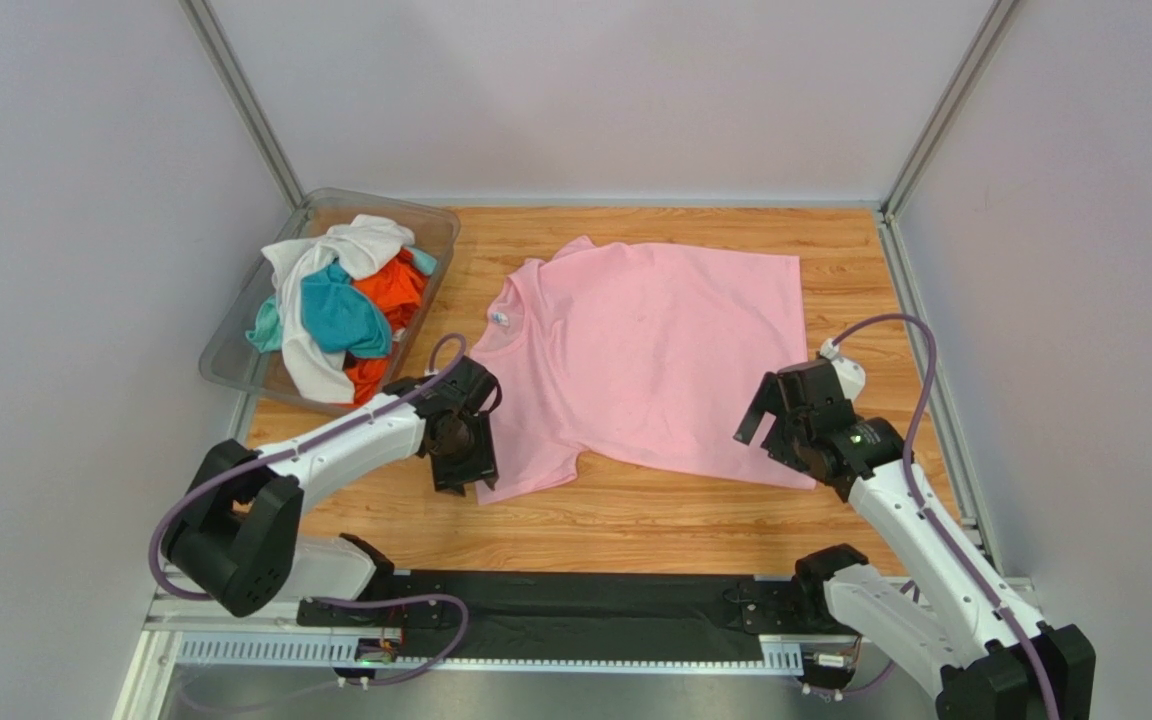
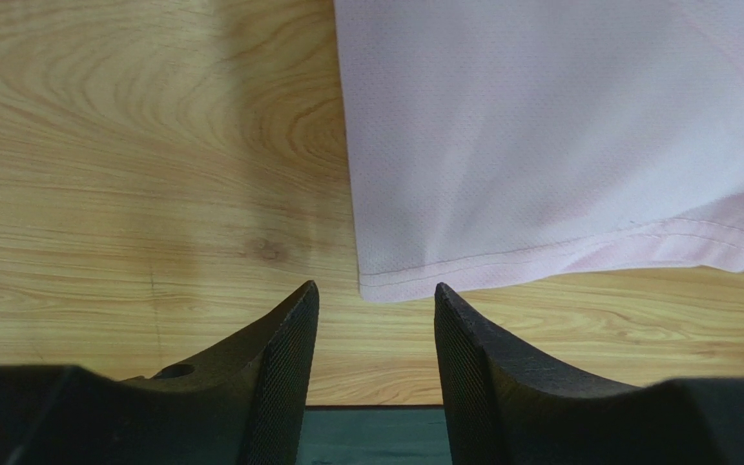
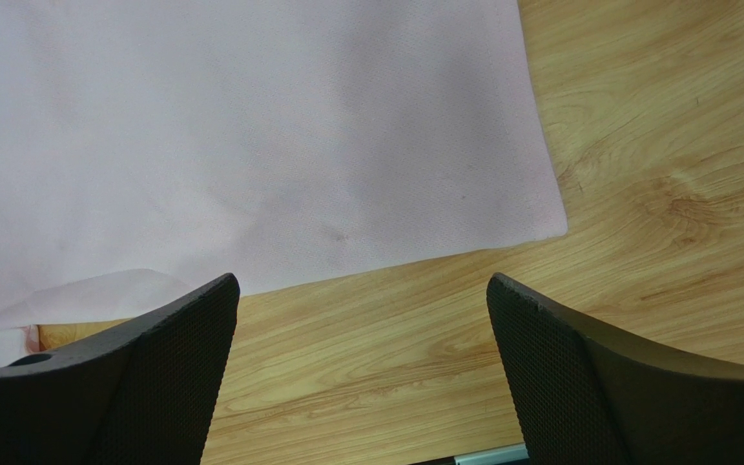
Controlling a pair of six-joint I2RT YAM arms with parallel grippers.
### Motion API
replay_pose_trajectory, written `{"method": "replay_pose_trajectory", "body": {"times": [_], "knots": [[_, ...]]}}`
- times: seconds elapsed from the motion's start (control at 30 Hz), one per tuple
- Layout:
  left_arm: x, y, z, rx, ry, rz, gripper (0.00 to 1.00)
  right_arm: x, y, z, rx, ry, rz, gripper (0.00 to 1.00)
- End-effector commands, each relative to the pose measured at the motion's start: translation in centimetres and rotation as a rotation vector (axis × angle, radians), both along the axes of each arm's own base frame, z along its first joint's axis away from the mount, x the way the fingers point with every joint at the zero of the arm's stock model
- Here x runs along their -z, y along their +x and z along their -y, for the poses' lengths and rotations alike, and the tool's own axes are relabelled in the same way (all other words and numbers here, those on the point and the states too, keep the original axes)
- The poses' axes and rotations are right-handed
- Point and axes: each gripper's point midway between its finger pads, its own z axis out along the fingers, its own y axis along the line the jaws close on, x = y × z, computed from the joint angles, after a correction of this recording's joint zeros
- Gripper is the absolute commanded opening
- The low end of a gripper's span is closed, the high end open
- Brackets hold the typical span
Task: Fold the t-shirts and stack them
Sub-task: Flatten the tshirt out
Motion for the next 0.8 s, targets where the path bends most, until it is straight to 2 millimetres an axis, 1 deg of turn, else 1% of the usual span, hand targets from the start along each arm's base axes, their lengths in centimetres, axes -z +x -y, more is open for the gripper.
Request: {"method": "replay_pose_trajectory", "body": {"times": [0.0, 0.07, 0.2, 0.3, 0.4, 0.43, 0.5, 0.53, 0.63, 0.7, 0.73, 0.77], "knots": [[0.4, 0.1, -0.3, -0.010, 0.041, -0.024, 0.55, 0.2, -0.1, 0.7, 0.008, -0.033, -0.002, 1.00], [0.8, 0.1, -0.1, -0.008, 0.046, -0.037, 0.54, 0.2, 0.0, 0.8, 0.009, -0.033, -0.001, 1.00], [1.4, 0.2, 1.0, 0.014, 0.022, -0.043, 0.54, 0.4, -0.1, 0.9, 0.016, -0.037, -0.007, 1.00], [1.9, -0.2, 1.7, 0.040, 0.033, -0.059, 0.52, 0.6, -0.1, 1.0, 0.019, -0.039, -0.013, 1.00], [2.9, -0.6, 1.6, 0.043, 0.060, -0.096, 0.39, 0.5, 0.0, 1.0, 0.021, -0.037, -0.012, 1.00], [3.3, -0.7, 1.4, 0.039, 0.073, -0.111, 0.32, 0.4, 0.0, 1.0, 0.023, -0.034, -0.010, 1.00], [3.5, -0.7, 1.3, 0.040, 0.081, -0.117, 0.26, 0.5, -0.1, 1.1, 0.025, -0.035, -0.011, 1.00], [3.6, -0.7, 1.2, 0.035, 0.087, -0.116, 0.17, 0.5, -0.1, 1.1, 0.026, -0.033, -0.012, 1.00], [3.1, -0.1, 1.0, 0.027, 0.097, -0.080, 0.00, 0.6, -0.3, 1.1, 0.036, -0.022, -0.018, 1.00], [2.7, 0.3, 0.2, 0.020, 0.140, -0.053, 0.00, 0.6, -0.4, 1.0, 0.044, -0.011, -0.024, 1.00], [2.2, 0.9, 0.0, 0.009, 0.152, -0.028, 0.00, 0.7, -0.6, 1.0, 0.045, -0.009, -0.029, 1.00], [1.9, 1.4, -0.6, -0.001, 0.188, -0.001, 0.00, 0.9, -0.9, 0.9, 0.055, 0.001, -0.046, 1.00]]}}
